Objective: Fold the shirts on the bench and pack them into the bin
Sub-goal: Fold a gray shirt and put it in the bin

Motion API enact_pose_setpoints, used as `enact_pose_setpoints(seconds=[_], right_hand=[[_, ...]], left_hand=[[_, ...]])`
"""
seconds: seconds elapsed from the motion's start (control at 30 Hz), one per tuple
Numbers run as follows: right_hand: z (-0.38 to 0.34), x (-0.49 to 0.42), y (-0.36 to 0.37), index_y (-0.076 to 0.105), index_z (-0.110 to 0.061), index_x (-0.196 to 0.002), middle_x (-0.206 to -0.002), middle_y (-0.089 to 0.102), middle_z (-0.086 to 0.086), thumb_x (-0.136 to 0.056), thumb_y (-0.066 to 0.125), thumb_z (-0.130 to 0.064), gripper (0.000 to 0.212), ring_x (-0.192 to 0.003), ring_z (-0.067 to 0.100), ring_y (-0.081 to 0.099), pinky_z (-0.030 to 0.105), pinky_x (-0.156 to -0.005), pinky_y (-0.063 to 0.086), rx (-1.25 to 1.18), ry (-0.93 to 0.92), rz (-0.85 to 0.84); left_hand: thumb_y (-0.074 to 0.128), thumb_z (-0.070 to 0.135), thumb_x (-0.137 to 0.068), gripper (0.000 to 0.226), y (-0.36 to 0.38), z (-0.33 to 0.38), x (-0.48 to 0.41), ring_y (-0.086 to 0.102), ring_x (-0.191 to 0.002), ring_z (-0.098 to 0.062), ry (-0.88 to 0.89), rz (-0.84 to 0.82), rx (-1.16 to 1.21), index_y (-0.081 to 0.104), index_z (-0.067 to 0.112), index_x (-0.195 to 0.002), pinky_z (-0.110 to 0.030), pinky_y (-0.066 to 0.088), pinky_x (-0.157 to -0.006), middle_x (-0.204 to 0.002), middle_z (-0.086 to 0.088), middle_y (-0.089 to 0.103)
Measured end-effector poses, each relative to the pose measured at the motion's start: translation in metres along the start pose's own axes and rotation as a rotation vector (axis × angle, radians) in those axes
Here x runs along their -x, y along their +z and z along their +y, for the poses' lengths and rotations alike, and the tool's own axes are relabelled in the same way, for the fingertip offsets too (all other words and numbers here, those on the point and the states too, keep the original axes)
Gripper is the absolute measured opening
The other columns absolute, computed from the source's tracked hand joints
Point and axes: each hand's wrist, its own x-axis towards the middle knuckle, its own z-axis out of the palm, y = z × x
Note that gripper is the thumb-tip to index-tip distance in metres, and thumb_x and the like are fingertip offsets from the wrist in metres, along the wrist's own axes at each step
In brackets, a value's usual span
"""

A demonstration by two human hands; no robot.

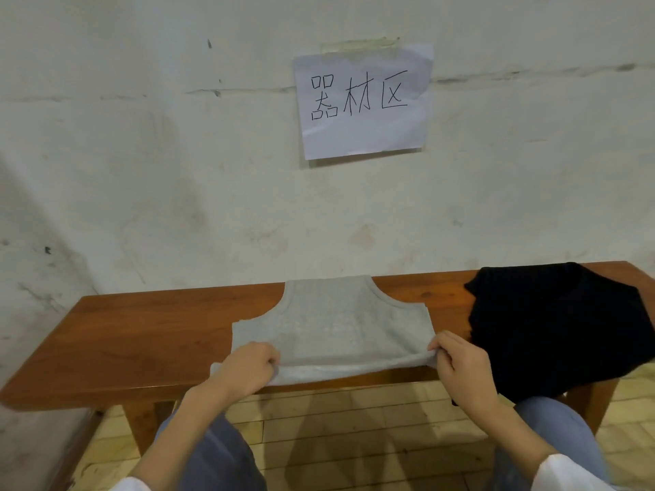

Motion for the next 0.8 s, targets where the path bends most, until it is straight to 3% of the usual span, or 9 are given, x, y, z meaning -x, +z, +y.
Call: enact_pose_setpoints(seconds=[0.13, 0.5, 0.7, 0.8], right_hand=[[-0.004, -0.009, -0.022, 0.051, -0.013, -0.06, -0.054, 0.038, -0.012, -0.078, 0.034, -0.01, 0.025, -0.047, 0.003, 0.035, 0.018, -0.044, 0.028, 0.002, -0.09, 0.007], [-0.006, -0.02, -0.026, 0.048, -0.009, -0.054, -0.049, 0.037, -0.007, -0.076, 0.031, -0.008, 0.028, -0.047, 0.009, 0.038, 0.016, -0.043, 0.028, -0.01, -0.088, 0.039], [-0.007, -0.087, -0.023, 0.049, -0.012, -0.058, -0.052, 0.036, -0.011, -0.076, 0.03, -0.017, 0.027, -0.045, 0.009, 0.035, 0.018, -0.044, 0.023, 0.025, -0.054, -0.039], [0.002, -0.154, -0.006, 0.054, -0.013, -0.07, -0.06, 0.048, -0.004, -0.08, 0.028, -0.022, 0.029, -0.053, 0.018, 0.049, 0.023, -0.047, 0.029, 0.112, 0.05, -0.06]], left_hand=[[0.035, -0.009, -0.074, 0.036, -0.017, 0.01, 0.008, 0.027, -0.049, -0.011, -0.036, -0.171, 0.117, 0.031, 0.019, -0.05, -0.024, 0.022, -0.05, -0.053, 0.002, 0.029], [0.032, -0.01, -0.068, 0.035, -0.031, 0.018, 0.005, 0.026, -0.05, -0.011, -0.015, -0.188, 0.255, 0.034, 0.018, -0.047, -0.028, 0.02, -0.052, -0.052, 0.001, 0.028], [0.044, -0.001, -0.071, 0.036, -0.086, 0.015, -0.039, 0.046, -0.06, -0.017, -0.043, 0.057, 0.227, 0.045, 0.021, -0.043, -0.03, 0.035, -0.061, -0.053, 0.004, 0.046], [0.046, 0.008, -0.077, 0.025, -0.117, 0.017, -0.092, 0.055, -0.075, -0.028, -0.086, 0.327, 0.07, 0.051, 0.021, -0.057, -0.03, 0.036, -0.063, -0.074, -0.006, 0.059]])
